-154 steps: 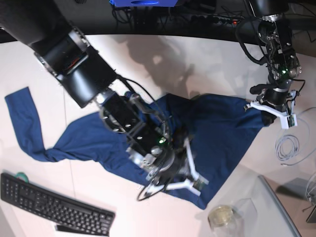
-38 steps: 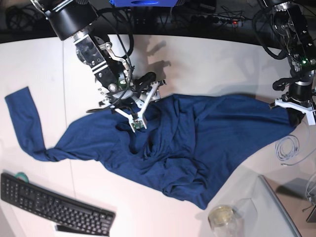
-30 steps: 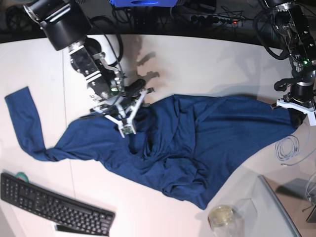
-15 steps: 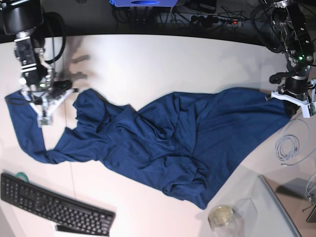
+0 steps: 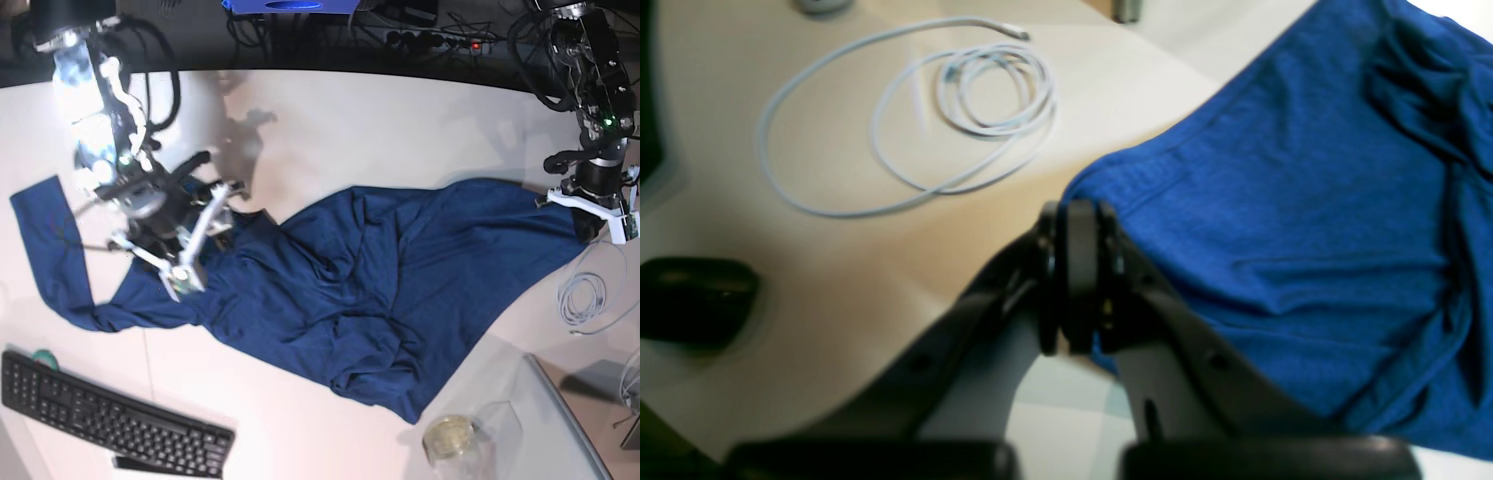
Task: Layout the t-shirt on the table in an organized manner, then fold the t-shirt properly
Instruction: 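Grasp the shirt edge with the right gripper near the sleeve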
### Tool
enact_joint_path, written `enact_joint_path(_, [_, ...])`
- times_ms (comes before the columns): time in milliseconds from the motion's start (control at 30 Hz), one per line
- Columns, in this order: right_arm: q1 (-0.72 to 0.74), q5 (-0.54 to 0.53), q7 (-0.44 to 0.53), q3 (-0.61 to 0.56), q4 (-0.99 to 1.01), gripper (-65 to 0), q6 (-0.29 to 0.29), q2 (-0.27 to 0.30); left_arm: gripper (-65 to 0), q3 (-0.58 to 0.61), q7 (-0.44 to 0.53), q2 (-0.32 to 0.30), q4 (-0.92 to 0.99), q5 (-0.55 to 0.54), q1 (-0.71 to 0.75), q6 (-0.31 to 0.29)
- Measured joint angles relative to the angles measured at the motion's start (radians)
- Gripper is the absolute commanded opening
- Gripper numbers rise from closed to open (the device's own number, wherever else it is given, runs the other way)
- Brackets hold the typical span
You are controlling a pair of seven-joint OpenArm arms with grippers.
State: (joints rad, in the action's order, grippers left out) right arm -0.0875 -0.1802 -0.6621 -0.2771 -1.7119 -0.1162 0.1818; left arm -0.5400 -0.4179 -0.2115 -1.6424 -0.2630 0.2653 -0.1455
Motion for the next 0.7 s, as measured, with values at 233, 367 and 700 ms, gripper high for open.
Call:
enact_joint_path(233, [0.216, -0.018, 0.008, -0.218, 0.283, -30.8, 0.121, -0.021, -65.0, -0.006, 0.002, -0.003, 0.008, 0.000, 0.013, 0.003])
enact_joint_path(367, [0.247, -0.005, 0.006, -0.194, 0.347, -30.9, 0.135, -0.027, -65.0, -0.006, 0.001, 0.000, 0.011, 0.000, 0.020, -0.001])
enact_joint_path(700, [0.264, -0.011, 0.077, -0.155, 0.399, -30.8, 0.134, -0.033, -65.0, -0.006, -0.001, -0.005, 0.011, 0.000, 0.023, -0.001])
